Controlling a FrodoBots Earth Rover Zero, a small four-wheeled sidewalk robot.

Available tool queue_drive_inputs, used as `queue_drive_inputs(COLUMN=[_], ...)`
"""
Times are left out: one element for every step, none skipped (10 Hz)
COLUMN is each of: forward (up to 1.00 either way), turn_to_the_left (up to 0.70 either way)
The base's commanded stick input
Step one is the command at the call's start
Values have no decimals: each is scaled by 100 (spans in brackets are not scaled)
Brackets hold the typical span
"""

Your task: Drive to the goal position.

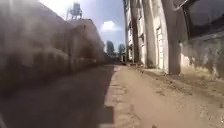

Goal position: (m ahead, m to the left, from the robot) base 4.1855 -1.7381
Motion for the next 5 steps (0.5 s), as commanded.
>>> queue_drive_inputs(forward=[100, 100, 100, 100, 100], turn_to_the_left=[0, 0, 0, 0, 0])
